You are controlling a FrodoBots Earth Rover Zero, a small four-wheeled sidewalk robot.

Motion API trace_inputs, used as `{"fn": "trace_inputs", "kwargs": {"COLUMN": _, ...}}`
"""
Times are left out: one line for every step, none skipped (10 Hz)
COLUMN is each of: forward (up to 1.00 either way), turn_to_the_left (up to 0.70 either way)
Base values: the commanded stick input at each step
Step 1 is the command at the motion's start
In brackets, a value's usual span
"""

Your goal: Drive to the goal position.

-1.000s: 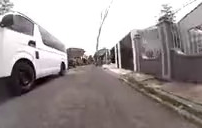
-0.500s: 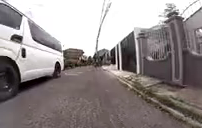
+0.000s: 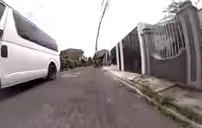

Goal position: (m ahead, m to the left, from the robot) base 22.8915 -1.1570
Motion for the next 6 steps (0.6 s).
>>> {"fn": "trace_inputs", "kwargs": {"forward": 1.00, "turn_to_the_left": 0.06}}
{"fn": "trace_inputs", "kwargs": {"forward": 1.00, "turn_to_the_left": 0.00}}
{"fn": "trace_inputs", "kwargs": {"forward": 1.00, "turn_to_the_left": 0.00}}
{"fn": "trace_inputs", "kwargs": {"forward": 1.00, "turn_to_the_left": 0.00}}
{"fn": "trace_inputs", "kwargs": {"forward": 1.00, "turn_to_the_left": 0.00}}
{"fn": "trace_inputs", "kwargs": {"forward": 1.00, "turn_to_the_left": 0.00}}
